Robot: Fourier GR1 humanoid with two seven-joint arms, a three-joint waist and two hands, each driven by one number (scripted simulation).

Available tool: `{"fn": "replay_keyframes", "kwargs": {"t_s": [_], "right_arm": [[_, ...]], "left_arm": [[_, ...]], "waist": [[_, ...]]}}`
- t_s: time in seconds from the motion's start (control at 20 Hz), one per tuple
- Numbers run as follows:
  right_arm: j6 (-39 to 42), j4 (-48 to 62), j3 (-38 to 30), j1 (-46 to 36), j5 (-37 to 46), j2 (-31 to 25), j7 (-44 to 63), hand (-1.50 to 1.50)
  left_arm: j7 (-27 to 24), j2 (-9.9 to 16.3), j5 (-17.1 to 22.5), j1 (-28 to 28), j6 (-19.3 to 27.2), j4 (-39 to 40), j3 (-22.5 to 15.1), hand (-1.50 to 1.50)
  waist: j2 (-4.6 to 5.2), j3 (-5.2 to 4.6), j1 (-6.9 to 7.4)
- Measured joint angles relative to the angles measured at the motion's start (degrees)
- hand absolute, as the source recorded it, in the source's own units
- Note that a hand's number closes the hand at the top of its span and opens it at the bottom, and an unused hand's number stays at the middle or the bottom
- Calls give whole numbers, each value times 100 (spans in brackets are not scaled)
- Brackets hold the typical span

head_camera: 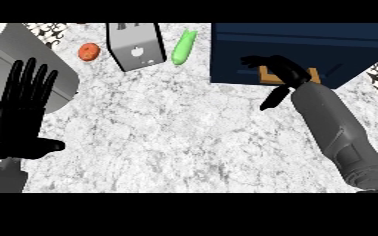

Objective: Pick up the cup, place it into the drawer and close the drawer

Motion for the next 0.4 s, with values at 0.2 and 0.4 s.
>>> {"fn": "replay_keyframes", "kwargs": {"t_s": [0.2, 0.4], "right_arm": [[209, 286, -81, -120, -47, -104, -266, -150], [282, 483, -131, -208, -66, -149, -394, -150]], "left_arm": [[46, -27, -73, -85, 22, -20, -42, -150], [-11, -79, -171, -121, 50, 31, -53, -150]], "waist": [[25, 16, 62], [35, 17, 98]]}}
